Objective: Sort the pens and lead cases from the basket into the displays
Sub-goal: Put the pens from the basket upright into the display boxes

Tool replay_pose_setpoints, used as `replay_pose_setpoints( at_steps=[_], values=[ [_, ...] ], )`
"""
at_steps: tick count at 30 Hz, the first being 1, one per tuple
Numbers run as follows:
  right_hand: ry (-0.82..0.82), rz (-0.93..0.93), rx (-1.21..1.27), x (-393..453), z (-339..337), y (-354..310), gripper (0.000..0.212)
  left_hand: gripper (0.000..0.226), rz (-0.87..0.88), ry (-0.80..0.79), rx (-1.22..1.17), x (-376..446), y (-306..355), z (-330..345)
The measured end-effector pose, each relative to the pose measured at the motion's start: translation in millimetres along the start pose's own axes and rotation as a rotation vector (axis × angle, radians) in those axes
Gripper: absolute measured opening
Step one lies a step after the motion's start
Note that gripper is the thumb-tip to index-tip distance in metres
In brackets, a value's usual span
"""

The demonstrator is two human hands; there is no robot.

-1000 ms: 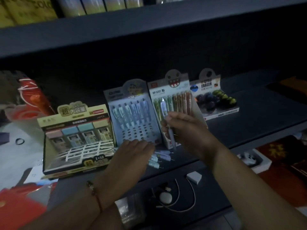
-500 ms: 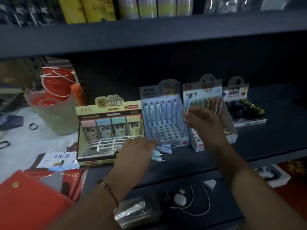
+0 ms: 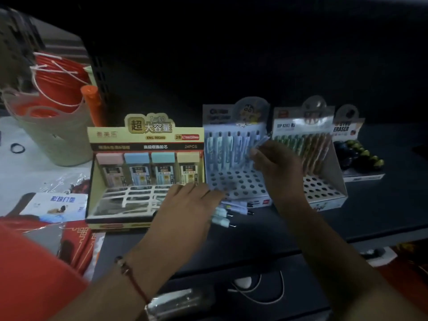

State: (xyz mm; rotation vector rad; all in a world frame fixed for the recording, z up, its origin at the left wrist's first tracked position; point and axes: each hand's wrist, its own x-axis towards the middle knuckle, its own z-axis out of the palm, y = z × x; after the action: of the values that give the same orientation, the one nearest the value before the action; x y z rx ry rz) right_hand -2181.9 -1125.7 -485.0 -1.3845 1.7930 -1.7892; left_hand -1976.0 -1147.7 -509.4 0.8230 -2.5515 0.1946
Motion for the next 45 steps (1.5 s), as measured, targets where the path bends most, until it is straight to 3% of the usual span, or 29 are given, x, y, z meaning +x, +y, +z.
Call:
replay_pose_setpoints(
  at_steps=[8, 16, 19, 28, 33, 35, 39, 45],
  values=[
    [-0.042, -0.126, -0.36, 29.9, 14.1, 26.5, 0.021, 0.069, -0.025, 0.007, 0.018, 6.8, 1.9, 8.8],
    [-0.074, -0.124, -0.401, 32.4, 17.3, 25.0, 0.015, 0.063, -0.015, 0.01, 0.035, 10.3, 5.8, 12.3],
    [-0.112, -0.137, -0.472, 30.2, 18.9, 29.9, 0.024, 0.068, -0.027, -0.006, 0.027, 9.0, 8.3, 12.8],
    [-0.15, -0.008, -0.601, 28.1, 31.4, 44.8, 0.023, 0.072, -0.034, 0.012, -0.021, -2.0, 12.7, 14.2],
    [-0.147, -0.012, -0.475, 4.5, 16.5, 15.6, 0.025, 0.073, -0.019, 0.026, -0.003, -4.2, 12.1, 13.6],
    [-0.2, -0.026, -0.353, -12.5, 3.5, -6.5, 0.014, 0.065, -0.009, 0.05, 0.006, -6.4, 8.2, 13.8],
    [-0.615, 0.275, -0.042, -42.9, -11.0, -34.7, 0.011, 0.049, -0.004, 0.074, 0.004, -4.9, 5.5, 14.6],
    [-0.561, 0.587, 0.135, -42.3, -32.3, -25.9, 0.011, 0.047, 0.042, 0.071, 0.012, 1.9, 29.7, 15.3]
  ],
)
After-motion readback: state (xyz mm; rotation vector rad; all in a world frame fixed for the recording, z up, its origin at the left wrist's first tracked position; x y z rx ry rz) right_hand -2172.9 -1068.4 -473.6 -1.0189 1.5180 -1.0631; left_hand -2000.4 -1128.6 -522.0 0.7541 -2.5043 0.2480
